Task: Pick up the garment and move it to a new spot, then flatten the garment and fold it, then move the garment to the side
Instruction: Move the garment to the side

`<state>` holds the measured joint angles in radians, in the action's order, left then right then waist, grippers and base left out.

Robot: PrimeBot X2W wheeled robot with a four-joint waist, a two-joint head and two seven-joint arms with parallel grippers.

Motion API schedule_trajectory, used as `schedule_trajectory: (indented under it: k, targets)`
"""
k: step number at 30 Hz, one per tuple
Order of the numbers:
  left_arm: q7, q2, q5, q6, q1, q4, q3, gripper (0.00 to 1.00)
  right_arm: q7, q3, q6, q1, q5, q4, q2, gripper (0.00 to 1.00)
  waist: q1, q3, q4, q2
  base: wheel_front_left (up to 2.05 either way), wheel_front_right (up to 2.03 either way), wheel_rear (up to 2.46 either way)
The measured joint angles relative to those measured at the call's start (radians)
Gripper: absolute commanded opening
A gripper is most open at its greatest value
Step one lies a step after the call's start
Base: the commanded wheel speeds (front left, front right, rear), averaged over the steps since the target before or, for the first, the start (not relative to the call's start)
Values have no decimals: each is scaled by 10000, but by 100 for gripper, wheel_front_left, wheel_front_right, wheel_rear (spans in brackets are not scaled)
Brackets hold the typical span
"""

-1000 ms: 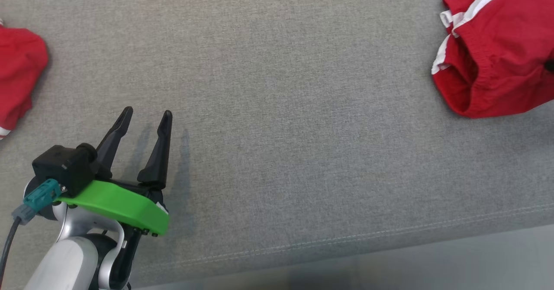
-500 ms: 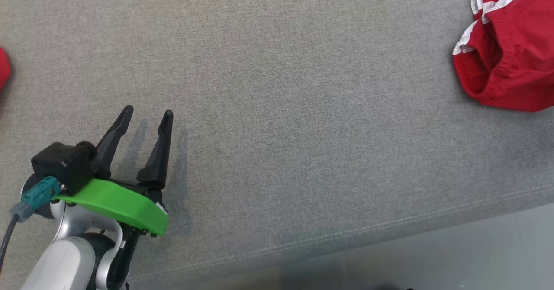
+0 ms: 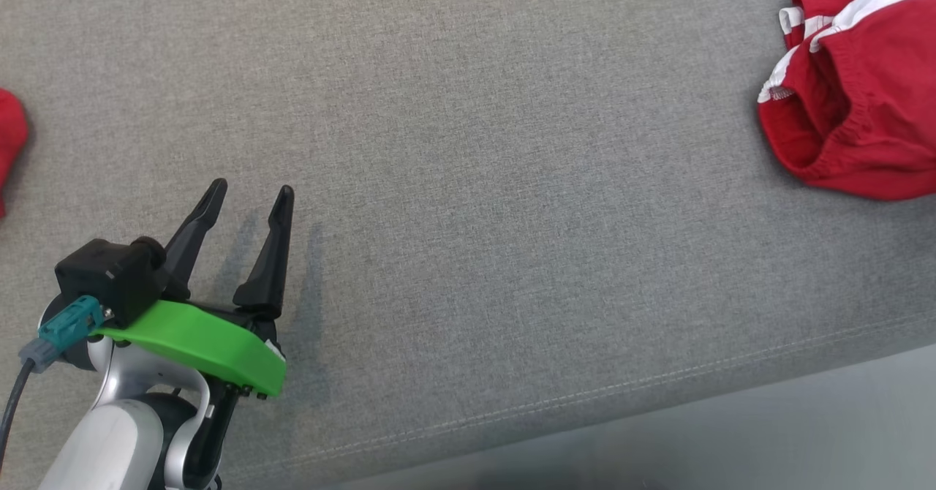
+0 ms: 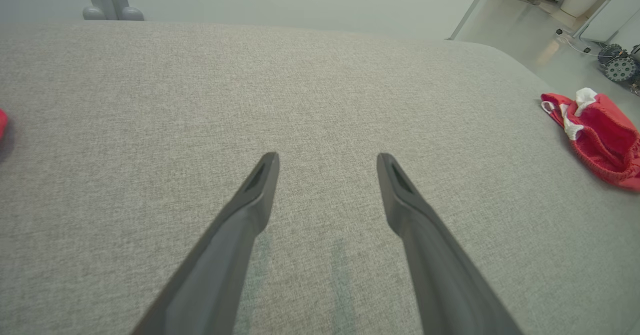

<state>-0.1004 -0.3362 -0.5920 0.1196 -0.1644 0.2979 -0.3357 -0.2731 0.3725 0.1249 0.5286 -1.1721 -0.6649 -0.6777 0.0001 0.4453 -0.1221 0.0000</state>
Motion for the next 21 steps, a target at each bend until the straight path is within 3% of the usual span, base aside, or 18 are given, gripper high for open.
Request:
schedule_trajectory:
  k: [7, 14, 21]
  targets:
    - [0, 75, -2, 40, 13, -12, 33, 100, 374, -100, 0, -257, 59, -470, 40, 100, 0, -194, 20, 0, 0, 0, 0]
    - [299, 437, -52, 40, 26, -282, 104, 100, 1453, -491, -17, -285, 121, -378, 90, 100, 0, -526, 74, 0, 0, 0, 0]
    - [800, 777, -238, 42, 362, -755, 265, 100, 2801, -704, -460, -502, 403, 497, -44, 100, -1, -1080, 226, 0, 0, 0, 0]
